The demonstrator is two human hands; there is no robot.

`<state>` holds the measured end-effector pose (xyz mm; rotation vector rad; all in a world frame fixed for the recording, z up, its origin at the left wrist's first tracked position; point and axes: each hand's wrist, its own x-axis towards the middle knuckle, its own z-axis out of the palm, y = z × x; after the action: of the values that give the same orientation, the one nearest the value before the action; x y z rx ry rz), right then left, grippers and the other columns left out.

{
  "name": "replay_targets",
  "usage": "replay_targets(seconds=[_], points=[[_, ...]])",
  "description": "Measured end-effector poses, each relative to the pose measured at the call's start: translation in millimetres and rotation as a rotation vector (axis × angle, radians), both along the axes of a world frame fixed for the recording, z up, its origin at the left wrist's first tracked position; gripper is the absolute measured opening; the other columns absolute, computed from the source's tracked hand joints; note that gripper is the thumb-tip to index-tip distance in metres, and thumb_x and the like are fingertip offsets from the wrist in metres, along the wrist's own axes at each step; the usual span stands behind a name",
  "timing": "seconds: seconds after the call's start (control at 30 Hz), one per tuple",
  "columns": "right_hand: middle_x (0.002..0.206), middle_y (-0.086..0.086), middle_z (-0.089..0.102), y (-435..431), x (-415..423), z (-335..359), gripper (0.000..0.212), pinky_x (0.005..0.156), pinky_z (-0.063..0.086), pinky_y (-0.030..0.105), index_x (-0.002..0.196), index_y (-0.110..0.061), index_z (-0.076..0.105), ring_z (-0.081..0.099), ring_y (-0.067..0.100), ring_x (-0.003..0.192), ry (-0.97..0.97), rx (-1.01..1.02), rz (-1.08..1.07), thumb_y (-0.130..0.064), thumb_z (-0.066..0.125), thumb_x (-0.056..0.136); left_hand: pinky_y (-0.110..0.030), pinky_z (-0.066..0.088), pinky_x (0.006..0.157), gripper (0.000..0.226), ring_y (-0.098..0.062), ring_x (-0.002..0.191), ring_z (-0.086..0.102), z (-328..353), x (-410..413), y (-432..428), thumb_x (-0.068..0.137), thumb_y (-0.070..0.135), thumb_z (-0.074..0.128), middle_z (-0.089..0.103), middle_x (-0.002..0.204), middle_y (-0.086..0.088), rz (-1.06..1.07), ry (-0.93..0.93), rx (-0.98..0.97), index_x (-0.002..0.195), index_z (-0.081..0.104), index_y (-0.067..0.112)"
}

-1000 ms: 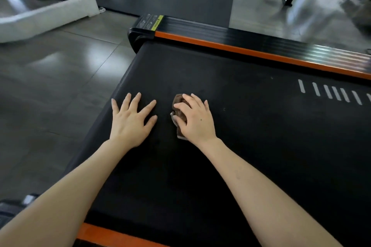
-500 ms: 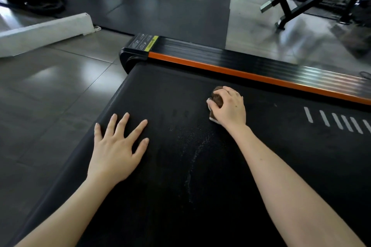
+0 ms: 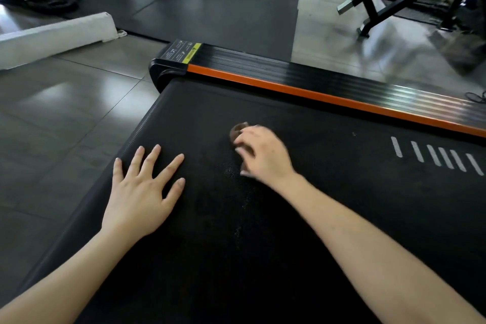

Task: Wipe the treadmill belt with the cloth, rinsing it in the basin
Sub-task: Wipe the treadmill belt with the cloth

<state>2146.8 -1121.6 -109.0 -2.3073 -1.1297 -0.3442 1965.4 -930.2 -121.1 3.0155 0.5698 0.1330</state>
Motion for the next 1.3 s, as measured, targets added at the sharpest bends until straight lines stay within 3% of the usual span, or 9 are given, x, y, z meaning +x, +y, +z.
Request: replay_targets(seconds=[0.13,0.23,0.4,0.5,0.67,0.97,1.03,1.17,1.3], points=[[0.114,0.007,0.062,-62.1,92.0,7.1,0.018,0.086,0.042,0.035,0.104,-0.016,0.065,0.056,0.031,0.105,0.105,-0.022,-0.605,-0.018,0.060,0.087,-0.056,0.008,0.115,0.065,-0.031,0.145,0.014,-0.8,1.7,-1.5,0.087,0.065,0.003,0.026,0.155,-0.007,0.003,-0.011,0.008,0.145,0.022,0.045],[0.115,0.010,0.059,-34.3,100.9,10.5,0.018,0.087,0.044,0.039,0.106,-0.016,0.061,0.053,0.034,0.105,0.155,-0.044,-0.825,-0.022,0.053,0.091,-0.059,0.012,0.113,0.064,-0.033,0.143,0.018,0.8,4.0,-2.1,0.088,0.064,0.005,0.030,0.153,-0.010,0.003,0.009,0.025,0.145,0.027,0.043],[0.104,0.008,0.060,110.5,31.4,7.8,0.012,0.082,0.045,0.040,0.099,-0.017,0.059,0.057,0.028,0.095,0.024,-0.144,-0.211,-0.020,0.055,0.088,-0.057,0.008,0.115,0.065,-0.032,0.144,0.014,0.7,2.7,-2.4,0.087,0.064,0.002,0.025,0.155,-0.008,-0.004,0.006,0.021,0.145,0.022,0.045],[0.107,0.007,0.058,126.9,21.8,11.3,0.011,0.081,0.047,0.043,0.098,-0.016,0.058,0.054,0.029,0.097,0.004,-0.175,-0.020,-0.019,0.057,0.088,-0.055,0.005,0.116,0.065,-0.030,0.146,0.010,-0.2,0.8,0.8,0.085,0.065,-0.001,0.021,0.157,-0.006,-0.012,-0.009,0.006,0.145,0.016,0.048],[0.118,0.006,0.054,25.9,84.6,7.2,0.015,0.070,0.054,0.045,0.099,-0.014,0.061,0.059,0.031,0.089,0.059,-0.163,-0.243,-0.011,0.058,0.085,-0.054,0.004,0.116,0.064,-0.028,0.146,0.008,-2.5,0.4,1.8,0.085,0.065,-0.001,0.020,0.157,-0.004,-0.010,-0.017,-0.005,0.145,0.016,0.049],[0.123,0.008,0.054,-113.9,87.0,10.1,0.019,0.080,0.040,0.035,0.106,-0.012,0.062,0.055,0.035,0.102,0.091,-0.120,-0.728,-0.013,0.051,0.091,-0.057,0.008,0.114,0.066,-0.030,0.144,0.014,-1.8,4.8,-0.3,0.085,0.065,0.003,0.026,0.155,-0.008,0.001,-0.022,0.008,0.145,0.023,0.047],[0.124,0.006,0.056,-90.7,61.0,11.4,0.019,0.086,0.040,0.034,0.105,-0.013,0.064,0.055,0.033,0.107,0.101,-0.085,-0.660,-0.013,0.053,0.089,-0.057,0.006,0.114,0.066,-0.031,0.145,0.012,-0.1,4.4,-1.5,0.086,0.065,0.002,0.024,0.155,-0.008,0.002,-0.008,0.005,0.145,0.022,0.046],[0.118,0.007,0.063,-35.0,-32.2,7.4,0.014,0.096,0.039,0.031,0.095,-0.012,0.068,0.057,0.028,0.110,0.088,-0.050,-0.223,-0.010,0.059,0.085,-0.056,0.002,0.115,0.055,-0.029,0.145,0.005,3.3,4.8,-2.9,0.093,0.060,0.011,0.016,0.158,-0.007,0.007,0.024,-0.020,0.146,0.018,0.047],[0.119,0.007,0.063,-48.7,-131.7,1.5,0.014,0.103,0.041,0.040,0.095,-0.018,0.069,0.058,0.032,0.114,0.109,-0.008,0.010,-0.020,0.058,0.086,-0.054,0.001,0.115,0.052,-0.028,0.146,0.003,6.2,3.8,-2.1,0.095,0.057,0.018,0.014,0.158,-0.006,0.003,0.045,-0.038,0.146,0.019,0.046]])
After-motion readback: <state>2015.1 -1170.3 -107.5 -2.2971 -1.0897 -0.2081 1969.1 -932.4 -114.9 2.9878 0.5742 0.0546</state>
